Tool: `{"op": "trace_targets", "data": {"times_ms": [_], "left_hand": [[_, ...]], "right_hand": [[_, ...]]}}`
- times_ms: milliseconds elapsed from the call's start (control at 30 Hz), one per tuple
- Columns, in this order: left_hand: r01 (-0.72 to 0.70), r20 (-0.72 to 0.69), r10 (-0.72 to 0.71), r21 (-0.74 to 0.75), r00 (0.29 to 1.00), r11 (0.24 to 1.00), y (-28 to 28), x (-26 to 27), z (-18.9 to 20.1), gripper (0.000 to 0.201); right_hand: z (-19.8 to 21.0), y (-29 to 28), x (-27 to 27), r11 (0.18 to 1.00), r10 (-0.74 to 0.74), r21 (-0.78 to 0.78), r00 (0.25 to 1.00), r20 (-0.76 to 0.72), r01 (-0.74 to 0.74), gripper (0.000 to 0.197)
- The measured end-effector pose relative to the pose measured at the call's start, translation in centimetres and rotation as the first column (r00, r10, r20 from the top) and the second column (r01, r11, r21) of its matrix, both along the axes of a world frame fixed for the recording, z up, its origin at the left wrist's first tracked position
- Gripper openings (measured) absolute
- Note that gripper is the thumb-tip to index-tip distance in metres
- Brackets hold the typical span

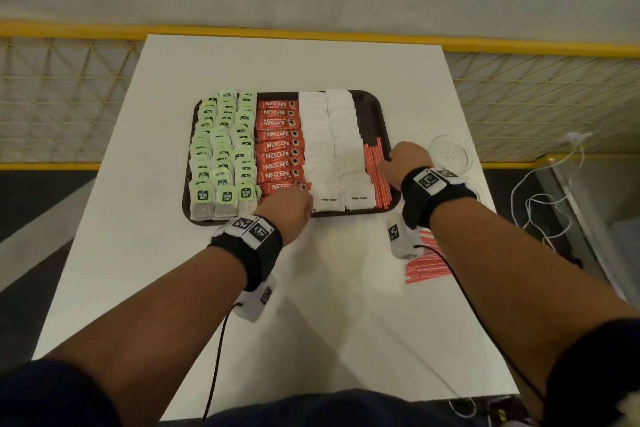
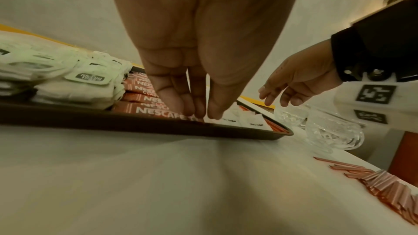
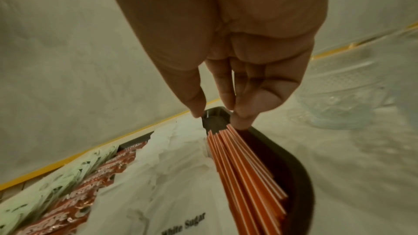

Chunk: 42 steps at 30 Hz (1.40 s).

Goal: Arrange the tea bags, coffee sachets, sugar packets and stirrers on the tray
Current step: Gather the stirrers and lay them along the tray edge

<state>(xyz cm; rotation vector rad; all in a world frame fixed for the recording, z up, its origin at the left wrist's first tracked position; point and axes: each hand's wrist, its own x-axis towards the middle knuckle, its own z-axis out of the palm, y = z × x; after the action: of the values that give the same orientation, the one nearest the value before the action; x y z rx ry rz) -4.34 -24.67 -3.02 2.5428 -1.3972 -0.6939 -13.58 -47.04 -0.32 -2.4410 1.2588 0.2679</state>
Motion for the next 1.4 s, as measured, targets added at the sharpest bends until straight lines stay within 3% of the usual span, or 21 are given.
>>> {"op": "trace_targets", "data": {"times_ms": [133,267,367,500,733,833,900,967,1033,1200,1400], "left_hand": [[0.044,0.053,-0.039,-0.09,0.998,0.995,-0.8,-0.5,0.7,0.024],[0.105,0.036,-0.101,-0.129,0.994,0.986,-2.1,-2.9,1.5,0.023],[0.156,-0.012,-0.159,-0.116,0.987,0.981,-3.3,-5.5,1.5,0.028],[0.217,-0.055,-0.223,-0.1,0.973,0.971,-5.3,-9.5,1.2,0.043],[0.24,-0.078,-0.237,0.033,0.968,0.97,-9.0,-16.4,-0.6,0.074],[0.205,-0.023,-0.204,0.05,0.979,0.978,-10.4,-18.3,-1.6,0.087],[0.192,0.024,-0.194,0.079,0.981,0.978,-11.1,-19.2,-2.2,0.095],[0.185,0.075,-0.192,0.092,0.979,0.979,-11.5,-19.8,-2.8,0.094],[0.177,0.116,-0.185,0.082,0.976,0.981,-11.9,-20.2,-3.2,0.085],[0.169,0.242,-0.182,0.073,0.953,0.983,-12.6,-20.9,-3.1,0.043],[0.193,0.294,-0.227,0.142,0.928,0.971,-13.1,-21.5,-2.7,0.023]], "right_hand": [[1.9,1.8,-4.4,1.0,0.012,0.024,0.991,0.136,-0.015,0.025],[4.4,3.7,-10.8,0.988,-0.012,0.155,0.969,0.246,-0.027,0.021],[4.7,3.0,-15.6,0.983,0.023,0.176,0.987,0.157,-0.051,0.02],[3.5,0.8,-20.0,0.978,0.13,0.174,0.988,-0.081,-0.115,0.016],[-1.7,-1.3,-23.0,0.965,0.263,0.051,0.95,-0.168,-0.258,0.062],[-3.4,-2.2,-23.6,0.942,0.335,0.063,0.925,-0.182,-0.329,0.093],[-4.0,-2.6,-23.6,0.921,0.39,0.067,0.904,-0.178,-0.384,0.098],[-4.3,-2.9,-23.5,0.907,0.42,0.067,0.896,-0.144,-0.415,0.088],[-4.4,-3.3,-23.3,0.899,0.437,0.026,0.895,-0.087,-0.437,0.061],[-4.5,-3.0,-22.8,0.852,0.509,-0.06,0.85,-0.132,-0.52,0.021],[-4.7,-2.5,-22.2,0.849,0.514,-0.025,0.837,-0.187,-0.527,0.024]]}}
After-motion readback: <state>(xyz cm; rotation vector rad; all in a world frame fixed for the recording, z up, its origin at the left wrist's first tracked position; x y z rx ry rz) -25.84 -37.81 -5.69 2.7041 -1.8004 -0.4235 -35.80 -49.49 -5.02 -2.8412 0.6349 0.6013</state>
